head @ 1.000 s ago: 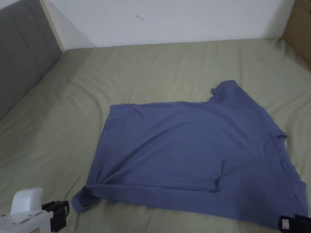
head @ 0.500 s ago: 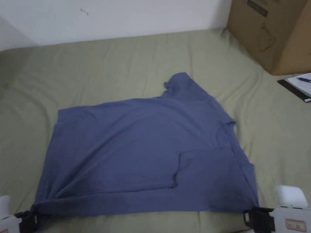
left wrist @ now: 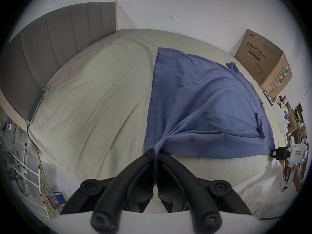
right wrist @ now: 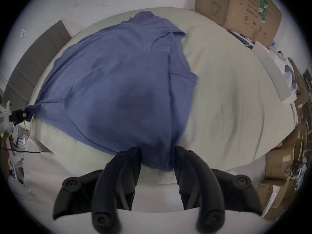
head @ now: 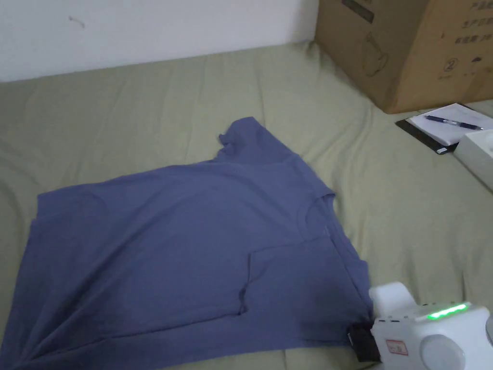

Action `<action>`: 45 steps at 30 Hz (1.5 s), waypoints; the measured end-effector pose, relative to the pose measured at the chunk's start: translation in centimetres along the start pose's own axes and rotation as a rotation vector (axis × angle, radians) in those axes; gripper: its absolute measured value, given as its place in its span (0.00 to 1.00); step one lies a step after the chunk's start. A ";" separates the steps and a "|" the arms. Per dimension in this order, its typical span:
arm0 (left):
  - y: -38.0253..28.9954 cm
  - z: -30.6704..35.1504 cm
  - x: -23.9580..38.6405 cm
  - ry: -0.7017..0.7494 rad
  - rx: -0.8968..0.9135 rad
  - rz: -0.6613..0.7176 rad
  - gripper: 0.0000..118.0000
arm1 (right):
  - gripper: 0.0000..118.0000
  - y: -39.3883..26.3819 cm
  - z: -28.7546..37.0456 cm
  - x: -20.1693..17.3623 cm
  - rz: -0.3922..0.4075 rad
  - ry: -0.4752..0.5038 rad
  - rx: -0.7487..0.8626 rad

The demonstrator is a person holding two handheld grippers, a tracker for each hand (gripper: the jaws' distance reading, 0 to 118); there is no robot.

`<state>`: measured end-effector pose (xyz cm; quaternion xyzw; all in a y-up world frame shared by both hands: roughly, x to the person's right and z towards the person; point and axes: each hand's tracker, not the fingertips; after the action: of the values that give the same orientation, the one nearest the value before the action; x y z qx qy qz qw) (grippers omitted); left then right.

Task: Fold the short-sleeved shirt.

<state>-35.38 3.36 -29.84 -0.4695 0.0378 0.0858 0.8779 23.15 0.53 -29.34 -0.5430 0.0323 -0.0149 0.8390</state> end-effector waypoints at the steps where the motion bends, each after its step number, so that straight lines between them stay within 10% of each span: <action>1: 0.0 0.4 0.5 0.003 -0.002 -0.005 0.02 | 0.19 0.1 0.1 0.1 0.009 0.000 0.000; 13: 2.4 1.5 1.3 0.022 -0.006 -0.045 0.02 | 0.07 2.1 4.2 1.1 -0.086 0.075 0.084; 24: 14.2 -8.4 3.4 -0.006 -0.008 -0.132 0.02 | 0.07 17.1 -3.2 4.8 -0.345 0.123 0.047; 26: 15.9 -9.8 3.3 0.017 -0.023 -0.163 0.20 | 0.07 18.4 -4.8 4.4 -0.357 0.103 0.043; 28: 16.4 -10.8 3.5 0.027 -0.018 -0.165 0.73 | 0.30 19.0 -6.0 4.0 -0.352 0.066 0.029; 30: 16.6 -11.4 2.7 0.031 -0.022 -0.166 0.87 | 0.87 18.9 -6.0 3.9 -0.307 -0.015 0.032; 37: 13.2 -4.8 -0.5 -0.075 0.089 -0.027 0.88 | 0.87 14.1 0.3 4.8 -0.335 0.031 0.172; 41: 7.7 -1.3 -1.0 -0.096 0.083 0.034 0.79 | 0.36 9.4 3.6 3.7 -0.318 0.049 0.223; 45: 2.3 0.5 0.3 -0.085 0.114 0.045 0.00 | 0.00 5.1 4.0 2.3 -0.379 0.142 0.195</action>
<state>-35.48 5.05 -31.49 -0.4139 0.0160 0.1231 0.9018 25.64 6.13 -32.39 -0.4530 -0.0131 -0.2136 0.8654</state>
